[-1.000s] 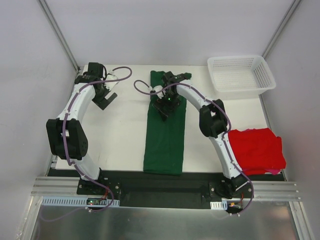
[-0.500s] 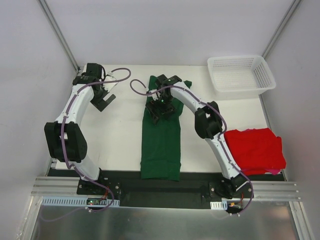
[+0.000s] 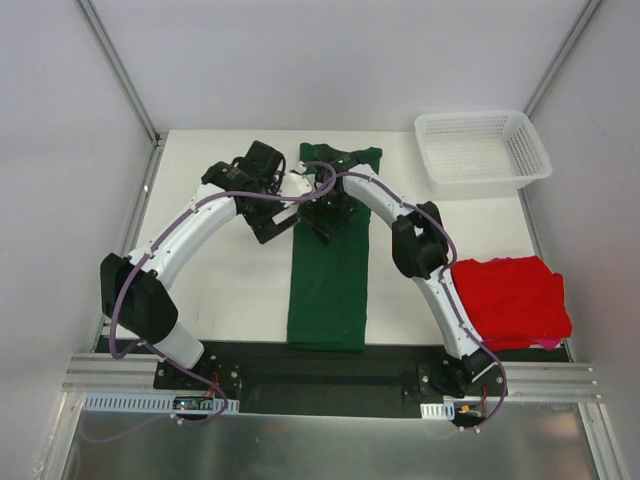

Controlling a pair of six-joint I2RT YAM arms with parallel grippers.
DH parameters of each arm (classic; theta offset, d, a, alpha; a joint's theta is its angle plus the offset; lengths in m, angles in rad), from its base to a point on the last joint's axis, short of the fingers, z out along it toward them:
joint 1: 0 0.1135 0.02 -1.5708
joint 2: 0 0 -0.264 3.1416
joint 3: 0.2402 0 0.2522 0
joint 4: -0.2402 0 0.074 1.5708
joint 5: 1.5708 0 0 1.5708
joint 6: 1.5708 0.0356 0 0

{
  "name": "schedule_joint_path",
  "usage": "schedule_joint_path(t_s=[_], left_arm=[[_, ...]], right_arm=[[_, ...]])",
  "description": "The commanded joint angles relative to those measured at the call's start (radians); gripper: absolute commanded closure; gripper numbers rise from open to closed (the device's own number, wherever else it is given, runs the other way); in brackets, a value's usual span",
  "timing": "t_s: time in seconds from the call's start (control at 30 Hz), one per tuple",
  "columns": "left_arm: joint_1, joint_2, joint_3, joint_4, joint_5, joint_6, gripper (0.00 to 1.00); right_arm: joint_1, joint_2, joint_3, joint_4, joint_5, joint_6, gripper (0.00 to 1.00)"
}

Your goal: Fold and stack the t-shirts

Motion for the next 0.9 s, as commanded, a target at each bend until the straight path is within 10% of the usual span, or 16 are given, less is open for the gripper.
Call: schedule_joint_path(t_s=[0.0,0.87], left_arm=[[-0.097,-0.035,-0.024,-0.051,0.09,-0.045,0.01],[-0.358,-0.052,-0.389,0.4,0.08,0.041,0.03]], right_arm=[[-0.025,-0.021,-0.071,0.144,0.157,-0.117,0.0],[-0.034,-0.027,-0.103,0.233,0.122,-0.211,0.0]])
